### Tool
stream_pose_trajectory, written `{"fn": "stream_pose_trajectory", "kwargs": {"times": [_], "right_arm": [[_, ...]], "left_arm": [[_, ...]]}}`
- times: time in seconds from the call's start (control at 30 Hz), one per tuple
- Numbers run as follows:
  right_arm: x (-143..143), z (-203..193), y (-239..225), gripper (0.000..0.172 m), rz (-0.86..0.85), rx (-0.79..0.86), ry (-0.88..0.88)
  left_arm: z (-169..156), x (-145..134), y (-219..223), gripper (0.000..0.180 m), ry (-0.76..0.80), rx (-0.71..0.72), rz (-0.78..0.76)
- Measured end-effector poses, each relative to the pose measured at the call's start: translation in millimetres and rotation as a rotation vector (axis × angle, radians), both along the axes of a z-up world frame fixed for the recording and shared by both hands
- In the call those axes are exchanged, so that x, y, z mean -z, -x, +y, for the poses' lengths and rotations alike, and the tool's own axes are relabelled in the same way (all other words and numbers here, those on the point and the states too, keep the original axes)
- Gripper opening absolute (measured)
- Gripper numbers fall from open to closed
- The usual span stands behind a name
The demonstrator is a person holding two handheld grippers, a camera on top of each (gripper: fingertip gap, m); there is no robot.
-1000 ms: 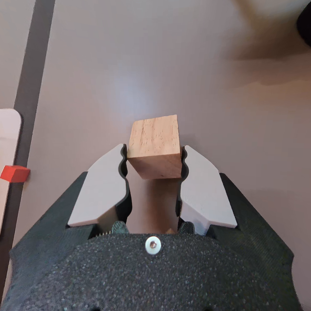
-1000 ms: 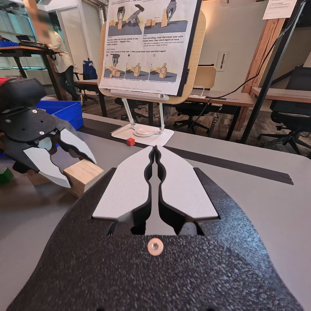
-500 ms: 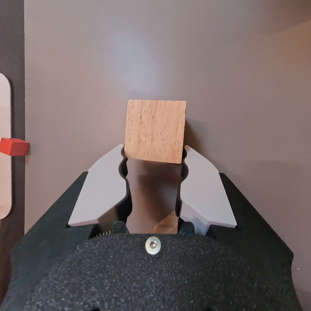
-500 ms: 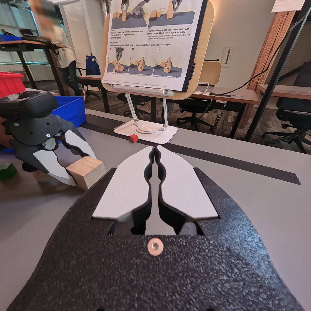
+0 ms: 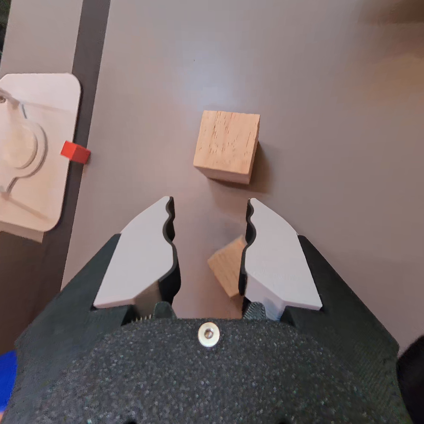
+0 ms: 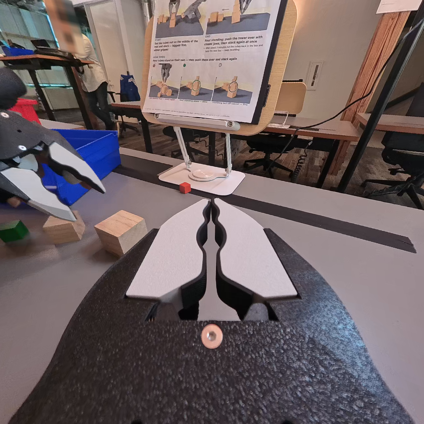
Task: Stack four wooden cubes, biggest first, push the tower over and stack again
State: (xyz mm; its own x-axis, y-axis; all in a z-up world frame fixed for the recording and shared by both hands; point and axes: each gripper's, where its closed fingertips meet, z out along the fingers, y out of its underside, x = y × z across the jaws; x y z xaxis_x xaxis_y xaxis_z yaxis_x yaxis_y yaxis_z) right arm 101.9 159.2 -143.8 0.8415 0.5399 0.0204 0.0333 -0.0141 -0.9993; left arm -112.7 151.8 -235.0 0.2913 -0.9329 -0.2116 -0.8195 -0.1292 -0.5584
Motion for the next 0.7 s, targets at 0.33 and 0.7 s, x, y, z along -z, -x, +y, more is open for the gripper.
{"fn": "stream_pose_trajectory", "kwargs": {"times": [0.33, 0.7], "right_arm": [[1, 0, 2, 0.000, 0.002, -0.010, 0.009], [-2, -3, 4, 0.000, 0.008, -0.017, 0.004]], "left_arm": [[-35, 17, 57, 0.058, 0.085, -0.297, 0.096], [-36, 47, 57, 0.051, 0.041, -0.595, -0.119]]}}
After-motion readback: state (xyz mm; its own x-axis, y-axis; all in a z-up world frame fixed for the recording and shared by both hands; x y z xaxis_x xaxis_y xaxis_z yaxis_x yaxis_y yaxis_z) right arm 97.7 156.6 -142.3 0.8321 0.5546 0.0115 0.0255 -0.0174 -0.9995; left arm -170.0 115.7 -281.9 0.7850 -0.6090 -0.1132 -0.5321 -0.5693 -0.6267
